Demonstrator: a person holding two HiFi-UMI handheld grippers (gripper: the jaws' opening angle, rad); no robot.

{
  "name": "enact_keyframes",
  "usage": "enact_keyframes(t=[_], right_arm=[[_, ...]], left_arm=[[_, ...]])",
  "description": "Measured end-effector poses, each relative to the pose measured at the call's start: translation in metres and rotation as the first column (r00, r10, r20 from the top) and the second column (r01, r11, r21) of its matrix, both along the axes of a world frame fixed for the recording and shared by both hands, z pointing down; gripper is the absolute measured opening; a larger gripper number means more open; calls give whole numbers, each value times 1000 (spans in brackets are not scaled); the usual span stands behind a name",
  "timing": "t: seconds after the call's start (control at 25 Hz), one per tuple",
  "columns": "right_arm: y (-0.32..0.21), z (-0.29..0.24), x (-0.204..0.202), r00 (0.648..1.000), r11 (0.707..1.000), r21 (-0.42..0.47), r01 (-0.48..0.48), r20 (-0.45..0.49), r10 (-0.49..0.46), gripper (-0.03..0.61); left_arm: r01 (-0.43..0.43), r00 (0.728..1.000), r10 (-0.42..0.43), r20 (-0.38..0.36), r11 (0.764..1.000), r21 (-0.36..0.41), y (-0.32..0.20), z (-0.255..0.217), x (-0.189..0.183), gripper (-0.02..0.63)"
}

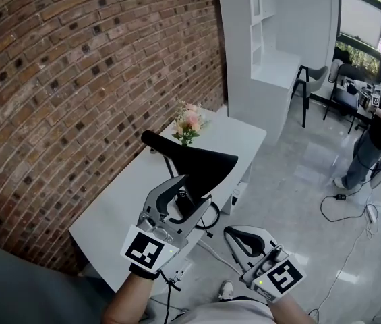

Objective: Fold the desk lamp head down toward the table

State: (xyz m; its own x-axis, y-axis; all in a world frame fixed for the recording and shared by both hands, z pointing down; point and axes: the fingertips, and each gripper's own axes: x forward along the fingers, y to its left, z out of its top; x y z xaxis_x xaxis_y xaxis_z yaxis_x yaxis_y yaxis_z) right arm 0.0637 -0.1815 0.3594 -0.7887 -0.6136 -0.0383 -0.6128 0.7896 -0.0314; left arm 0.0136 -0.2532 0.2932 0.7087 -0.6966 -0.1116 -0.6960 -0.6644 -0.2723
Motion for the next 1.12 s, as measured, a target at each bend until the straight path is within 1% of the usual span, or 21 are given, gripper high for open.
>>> enact_keyframes(t=[0.36, 0.68, 0.96, 1.12], right_arm=[[0, 1, 1, 1000, 1000, 1, -2, -1, 2, 18], [2, 0, -1, 1000, 1000, 1, 2, 1, -2, 18], [1, 2, 2, 1000, 1000, -11, -5, -3, 5, 18], [0, 3, 4, 1000, 1000, -19, -8, -4, 8, 18]], left_arm=[[-7, 1000, 7, 11, 1000, 2, 1, 3, 1, 235], [-17, 999, 18, 29, 1000, -18, 2, 12, 3, 236], [-21, 1000, 21, 22, 999, -37, 2, 19, 4, 238], [-22, 999, 24, 29, 998, -54, 1, 23, 5, 242]])
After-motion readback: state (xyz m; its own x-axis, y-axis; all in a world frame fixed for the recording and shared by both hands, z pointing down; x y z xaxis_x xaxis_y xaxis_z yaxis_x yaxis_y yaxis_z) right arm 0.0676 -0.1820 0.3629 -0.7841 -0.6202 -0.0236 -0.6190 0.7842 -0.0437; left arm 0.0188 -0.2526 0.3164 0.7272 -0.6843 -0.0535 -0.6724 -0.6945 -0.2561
